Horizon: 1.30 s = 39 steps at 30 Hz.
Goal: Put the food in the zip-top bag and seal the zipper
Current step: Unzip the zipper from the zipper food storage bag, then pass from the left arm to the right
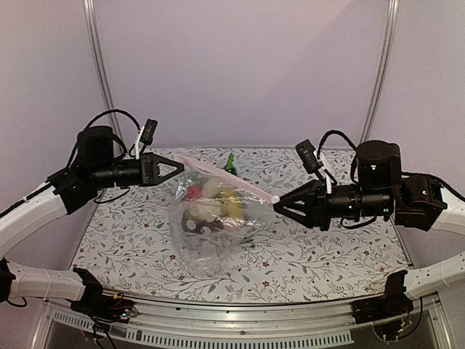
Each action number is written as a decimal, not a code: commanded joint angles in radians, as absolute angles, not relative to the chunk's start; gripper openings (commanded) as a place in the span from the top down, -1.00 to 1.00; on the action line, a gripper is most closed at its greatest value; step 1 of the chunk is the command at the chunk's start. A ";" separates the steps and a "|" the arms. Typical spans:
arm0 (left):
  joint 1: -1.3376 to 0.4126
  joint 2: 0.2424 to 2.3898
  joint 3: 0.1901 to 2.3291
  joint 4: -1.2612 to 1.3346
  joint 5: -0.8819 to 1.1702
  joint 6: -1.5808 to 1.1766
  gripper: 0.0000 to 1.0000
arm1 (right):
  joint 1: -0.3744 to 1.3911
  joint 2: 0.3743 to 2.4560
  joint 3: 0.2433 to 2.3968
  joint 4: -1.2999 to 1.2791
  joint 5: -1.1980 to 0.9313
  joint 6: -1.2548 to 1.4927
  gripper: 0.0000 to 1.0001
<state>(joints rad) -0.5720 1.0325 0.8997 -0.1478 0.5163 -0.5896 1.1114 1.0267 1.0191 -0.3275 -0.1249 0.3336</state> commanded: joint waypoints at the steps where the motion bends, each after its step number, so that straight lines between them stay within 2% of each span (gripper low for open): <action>1: -0.519 1.038 0.870 -0.079 0.564 -0.590 1.00 | 1.111 0.988 1.016 -0.386 -0.136 0.337 0.02; 3: -0.530 1.042 0.865 -0.058 0.623 -0.576 1.00 | 1.111 0.982 1.027 -0.387 -0.129 0.341 -0.36; 6: -0.556 1.048 0.865 -0.049 0.690 -0.551 1.00 | 1.111 0.972 1.051 -0.405 -0.110 0.348 -0.70; 11: -0.607 1.055 0.875 -0.047 0.759 -0.530 1.00 | 1.111 0.967 1.090 -0.478 -0.040 0.333 -0.85; 18: -0.708 1.109 0.936 -0.098 0.781 -0.494 1.00 | 1.088 1.050 1.207 -0.646 -0.061 0.282 -0.81; 28: -0.789 1.185 1.003 -0.118 0.757 -0.474 1.00 | 1.091 1.242 1.358 -0.750 -0.199 0.223 -0.49; 39: -0.808 1.205 1.033 -0.154 0.759 -0.459 1.00 | 1.100 1.328 1.426 -0.741 -0.171 0.200 -0.10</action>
<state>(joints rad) -0.7898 1.1900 1.0046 -0.1261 0.7551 -0.4789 1.0977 1.3060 1.3827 -0.7380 -0.1665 0.2165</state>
